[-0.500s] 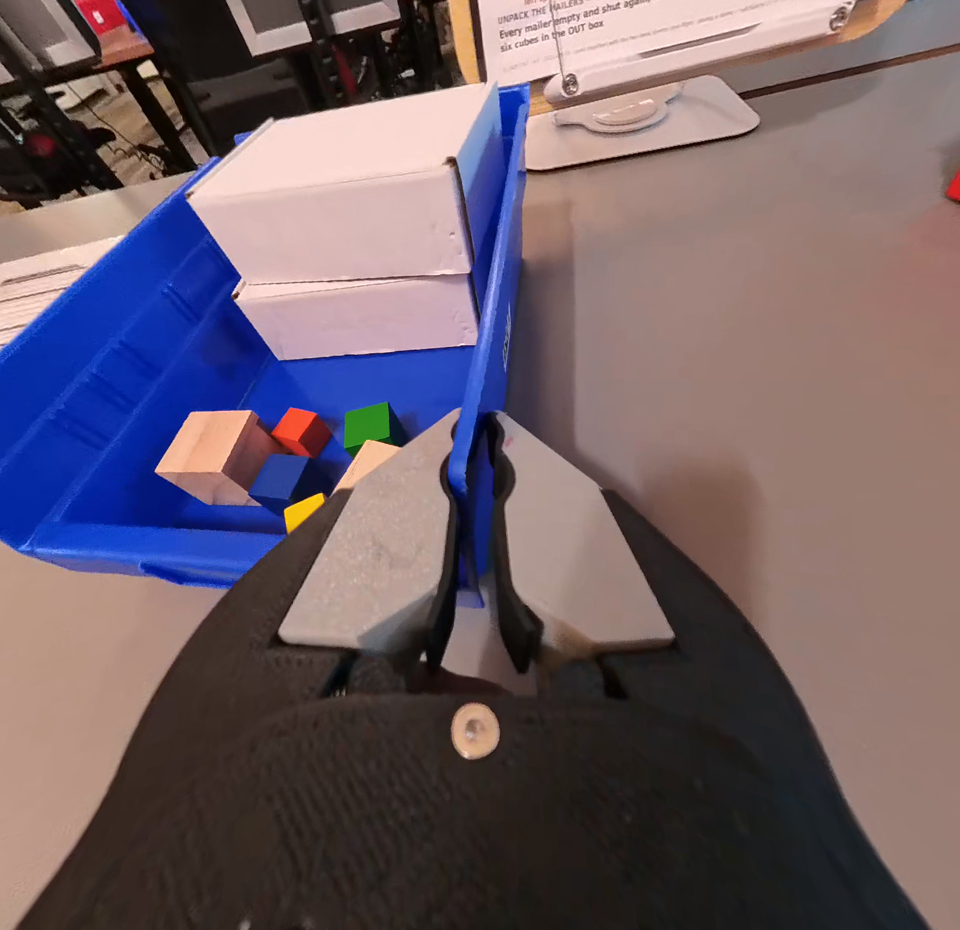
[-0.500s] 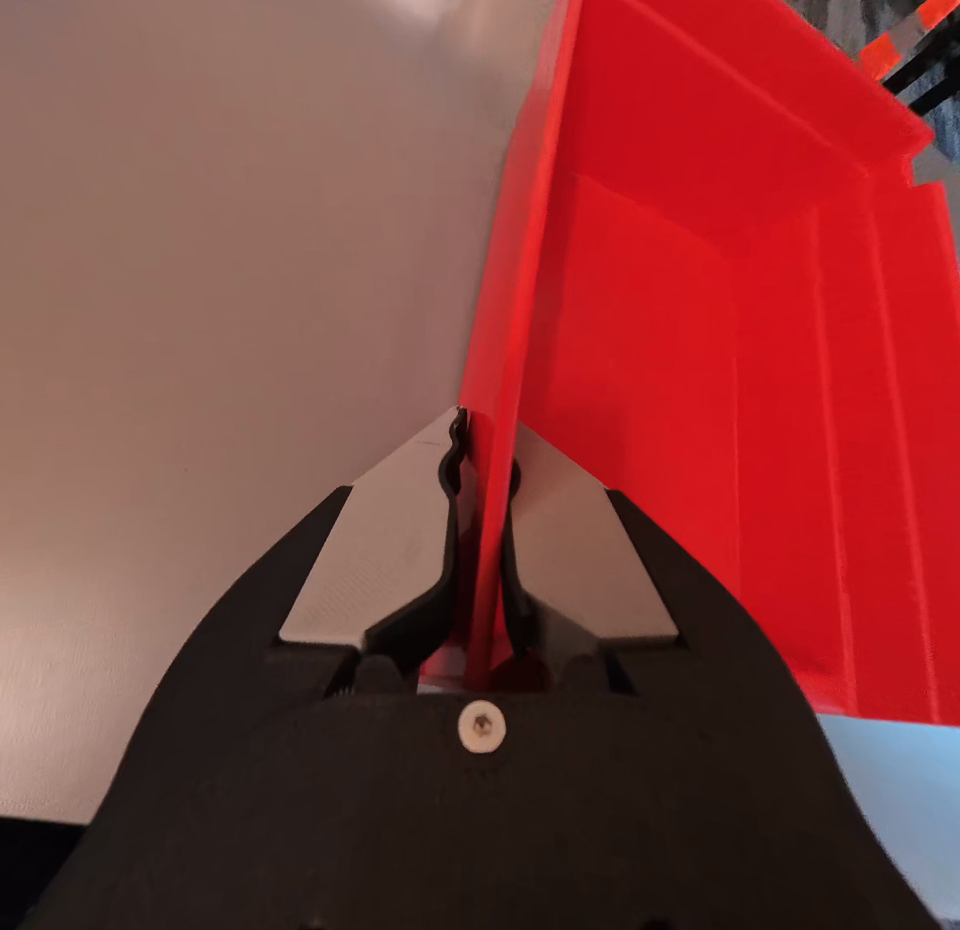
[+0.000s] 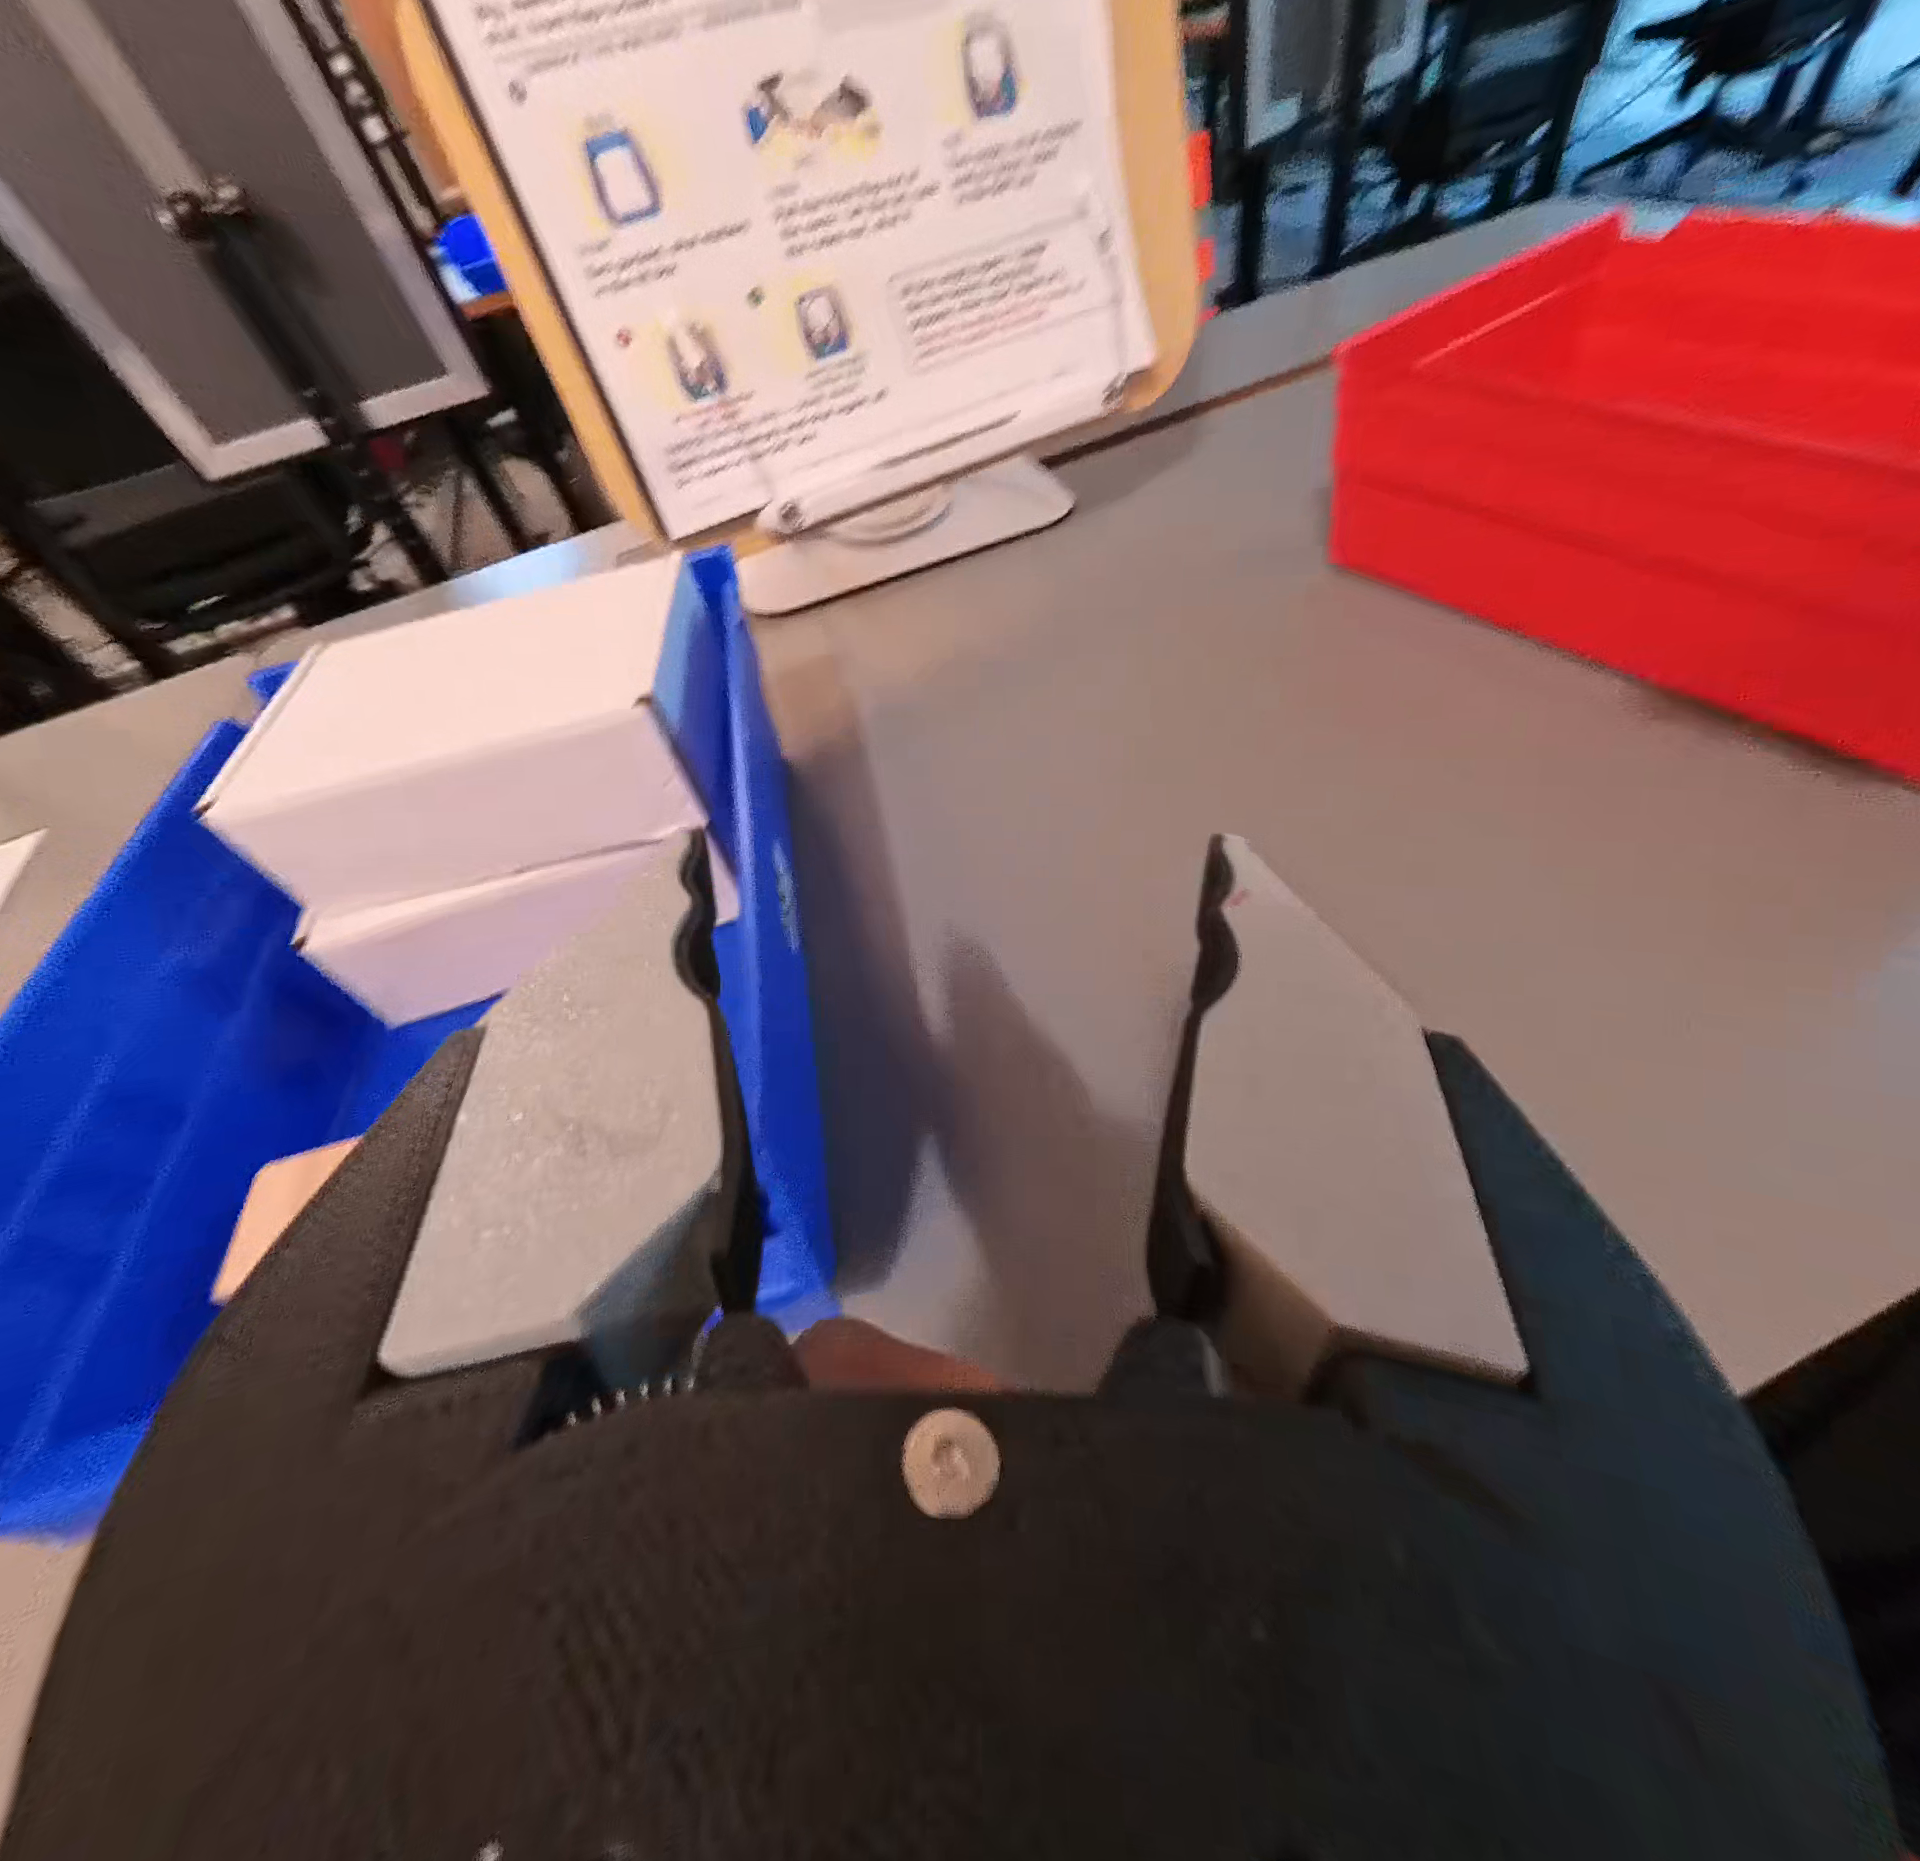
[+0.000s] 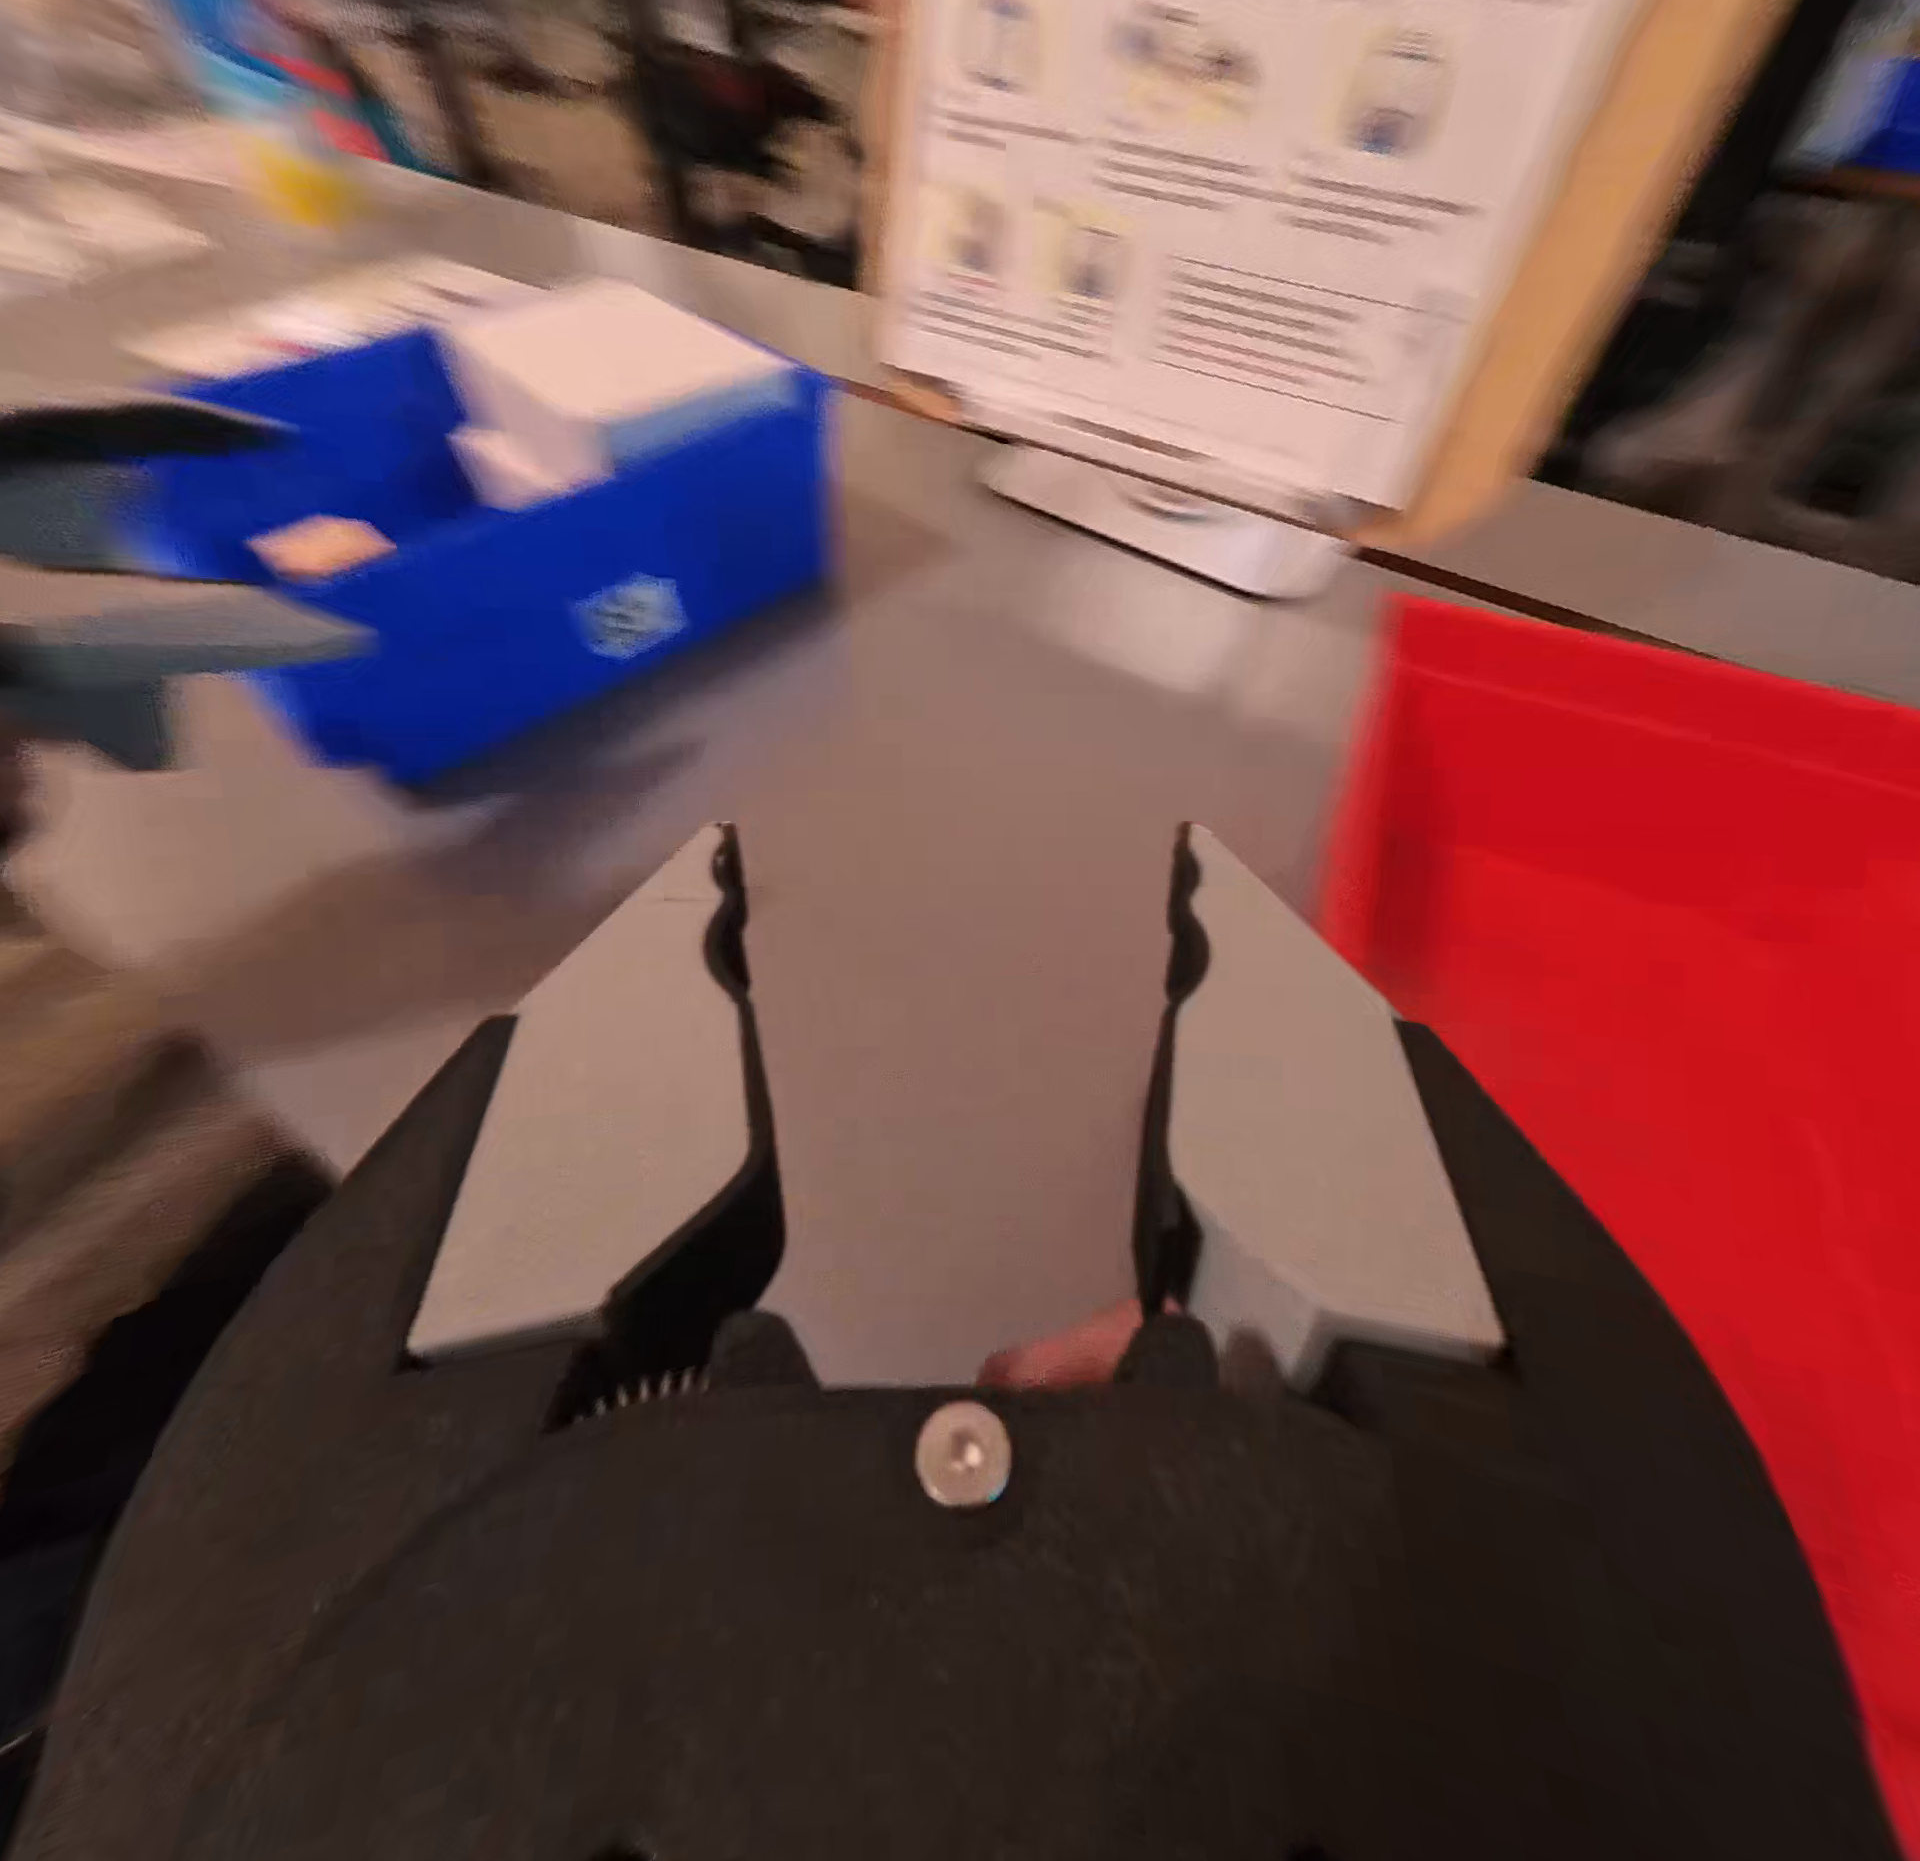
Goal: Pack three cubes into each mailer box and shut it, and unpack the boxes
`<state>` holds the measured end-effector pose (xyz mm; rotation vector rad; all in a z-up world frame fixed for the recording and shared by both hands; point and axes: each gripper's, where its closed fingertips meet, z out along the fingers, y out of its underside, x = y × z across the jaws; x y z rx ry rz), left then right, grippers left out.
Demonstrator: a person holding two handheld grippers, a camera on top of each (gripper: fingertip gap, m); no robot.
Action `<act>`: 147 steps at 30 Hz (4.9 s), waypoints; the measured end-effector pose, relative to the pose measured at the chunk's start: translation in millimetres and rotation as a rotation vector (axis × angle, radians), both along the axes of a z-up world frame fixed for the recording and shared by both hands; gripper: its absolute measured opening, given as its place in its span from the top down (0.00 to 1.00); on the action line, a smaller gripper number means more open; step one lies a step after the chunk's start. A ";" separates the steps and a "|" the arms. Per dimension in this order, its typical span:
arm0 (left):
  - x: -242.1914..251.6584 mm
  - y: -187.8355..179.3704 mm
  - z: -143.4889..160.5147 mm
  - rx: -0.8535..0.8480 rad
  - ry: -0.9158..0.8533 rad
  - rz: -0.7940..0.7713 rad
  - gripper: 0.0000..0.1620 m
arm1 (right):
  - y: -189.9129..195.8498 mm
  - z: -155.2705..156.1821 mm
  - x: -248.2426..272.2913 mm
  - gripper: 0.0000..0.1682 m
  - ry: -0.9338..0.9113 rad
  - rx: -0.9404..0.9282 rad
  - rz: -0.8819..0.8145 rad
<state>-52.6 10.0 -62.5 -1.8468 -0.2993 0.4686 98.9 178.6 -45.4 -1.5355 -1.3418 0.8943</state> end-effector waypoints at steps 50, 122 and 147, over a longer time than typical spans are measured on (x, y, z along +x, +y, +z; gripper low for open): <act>-3.9 -5.9 21.7 0.065 0.045 -0.066 0.56 | 3.3 -84.2 -128.6 0.43 0.097 0.099 0.207; -149.0 -20.6 -23.0 0.002 -0.244 0.178 0.58 | 1.6 -86.5 -126.2 0.52 0.093 -0.064 0.239; -86.5 -31.5 -57.5 -0.238 -0.086 0.203 0.99 | 3.3 -79.5 -122.4 0.58 0.148 -0.040 0.224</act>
